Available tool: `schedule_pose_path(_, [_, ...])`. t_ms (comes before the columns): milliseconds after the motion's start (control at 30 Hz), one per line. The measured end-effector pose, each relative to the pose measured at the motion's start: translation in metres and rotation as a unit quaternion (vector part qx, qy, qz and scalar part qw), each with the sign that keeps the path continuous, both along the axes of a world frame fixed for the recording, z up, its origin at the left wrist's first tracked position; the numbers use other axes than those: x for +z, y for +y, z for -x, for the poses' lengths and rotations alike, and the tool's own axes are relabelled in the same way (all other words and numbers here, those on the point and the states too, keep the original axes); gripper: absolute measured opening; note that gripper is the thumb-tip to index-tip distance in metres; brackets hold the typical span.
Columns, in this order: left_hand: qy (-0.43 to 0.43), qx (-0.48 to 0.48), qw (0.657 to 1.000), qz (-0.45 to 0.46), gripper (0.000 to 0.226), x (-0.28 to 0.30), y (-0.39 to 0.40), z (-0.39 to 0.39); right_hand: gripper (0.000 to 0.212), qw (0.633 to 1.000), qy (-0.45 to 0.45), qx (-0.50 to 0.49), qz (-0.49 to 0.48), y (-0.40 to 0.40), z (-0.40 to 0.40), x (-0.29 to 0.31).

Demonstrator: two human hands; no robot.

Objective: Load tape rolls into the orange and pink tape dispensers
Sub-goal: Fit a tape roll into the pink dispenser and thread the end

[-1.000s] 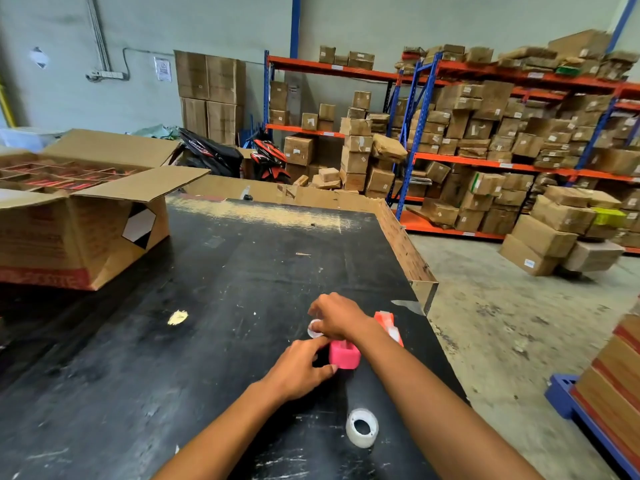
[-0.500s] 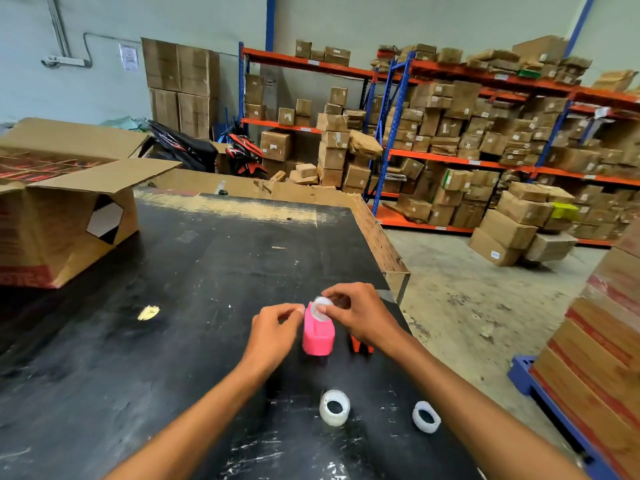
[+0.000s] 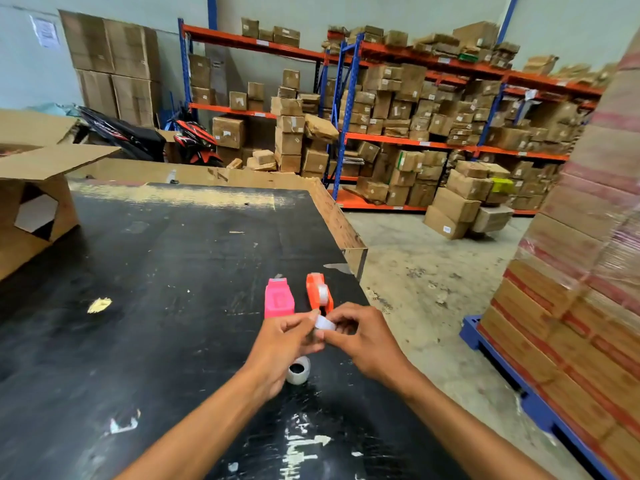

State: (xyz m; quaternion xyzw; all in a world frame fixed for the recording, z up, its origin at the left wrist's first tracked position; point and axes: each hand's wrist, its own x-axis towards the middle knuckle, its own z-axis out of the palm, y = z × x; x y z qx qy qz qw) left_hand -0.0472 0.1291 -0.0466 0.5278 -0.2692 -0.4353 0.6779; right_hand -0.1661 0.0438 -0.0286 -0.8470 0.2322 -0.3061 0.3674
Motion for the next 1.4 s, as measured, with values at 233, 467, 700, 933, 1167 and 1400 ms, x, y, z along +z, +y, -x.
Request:
schedule_pose_path(233, [0.108,-0.037,0.993,0.044,0.019,0.003,0.003,0.013,0.007,0.988,-0.081,-0.030,-0.125,0.001,0.022,0.007])
schedule_pose_path(467, [0.093,0.005,0.996,-0.003,0.020,-0.009,0.023,0.001,0.021,0.984,0.154,-0.061,0.071,-0.016,0.040,-0.023])
schedule_pose_path(700, [0.080,0.027,0.996,-0.017,0.027,-0.014,0.052,-0.013,0.032,0.949,0.283,-0.018,0.141,-0.003,0.047,-0.030])
schedule_pose_path(933, [0.083,0.041,0.996,-0.011,0.017,-0.008,0.061,-0.018,0.039,0.951,0.277,0.004,0.141,0.007,0.025,-0.014])
schedule_pose_path(1167, [0.100,0.051,0.994,-0.005,0.014,-0.003,0.067,-0.016,0.035,0.922,0.338,0.039,0.182,0.026,-0.012,-0.033])
schedule_pose_path(1400, [0.122,0.073,0.990,0.006,0.007,0.006,0.062,-0.021,0.032,0.998,0.050,0.013,-0.020,0.029,-0.005,-0.016])
